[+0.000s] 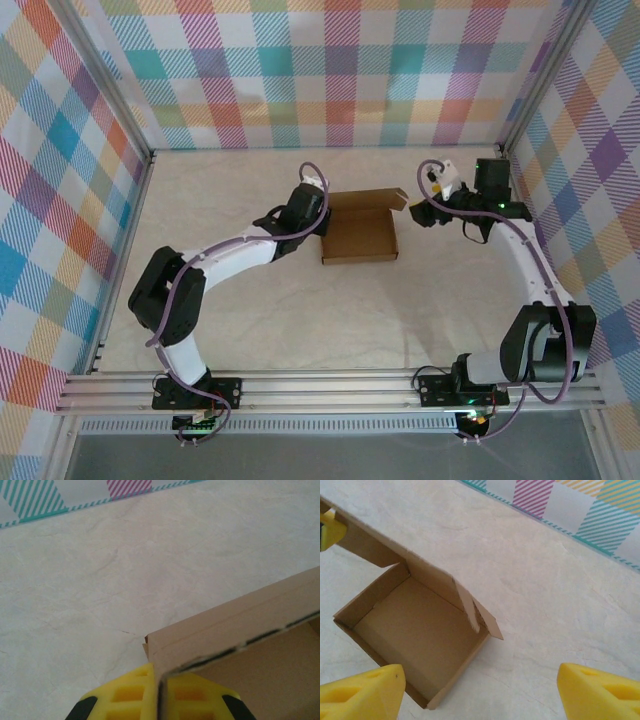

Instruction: Fold the paper box

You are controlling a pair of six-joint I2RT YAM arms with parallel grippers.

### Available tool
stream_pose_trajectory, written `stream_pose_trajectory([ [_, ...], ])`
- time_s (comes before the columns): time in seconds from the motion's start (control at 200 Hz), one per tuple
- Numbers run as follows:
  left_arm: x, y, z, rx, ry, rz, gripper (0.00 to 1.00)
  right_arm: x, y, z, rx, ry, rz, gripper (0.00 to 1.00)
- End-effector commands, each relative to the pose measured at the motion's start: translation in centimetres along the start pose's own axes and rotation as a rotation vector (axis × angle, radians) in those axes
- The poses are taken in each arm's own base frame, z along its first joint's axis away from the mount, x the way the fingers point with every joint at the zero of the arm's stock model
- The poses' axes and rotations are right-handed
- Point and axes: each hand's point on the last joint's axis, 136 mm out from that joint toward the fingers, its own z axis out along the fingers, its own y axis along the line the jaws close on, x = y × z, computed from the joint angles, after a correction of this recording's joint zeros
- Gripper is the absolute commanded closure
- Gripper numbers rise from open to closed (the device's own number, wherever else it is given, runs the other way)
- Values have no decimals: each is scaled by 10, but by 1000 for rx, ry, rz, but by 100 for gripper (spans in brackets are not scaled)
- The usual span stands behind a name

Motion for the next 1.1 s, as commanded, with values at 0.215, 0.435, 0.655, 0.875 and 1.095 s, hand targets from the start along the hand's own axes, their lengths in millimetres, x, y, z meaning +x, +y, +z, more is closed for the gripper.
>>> stream_pose_trajectory([
  [0.215,2,4,-1,108,144,73,100,-13,21,16,-262,-6,-217,25],
  [0.435,2,1,2,129,148,69,100,-11,4,52,-265,90,-285,32],
  [0.655,3,-2,2,152,148,71,100,-10,-6,81,-306,137,-298,60],
  [0.875,1,0,2,147,144,66,100,-4,-8,90,-333,168,-287,70],
  [1.095,3,1,3,142,147,67,100,-2,-7,87,-330,183,-290,61],
])
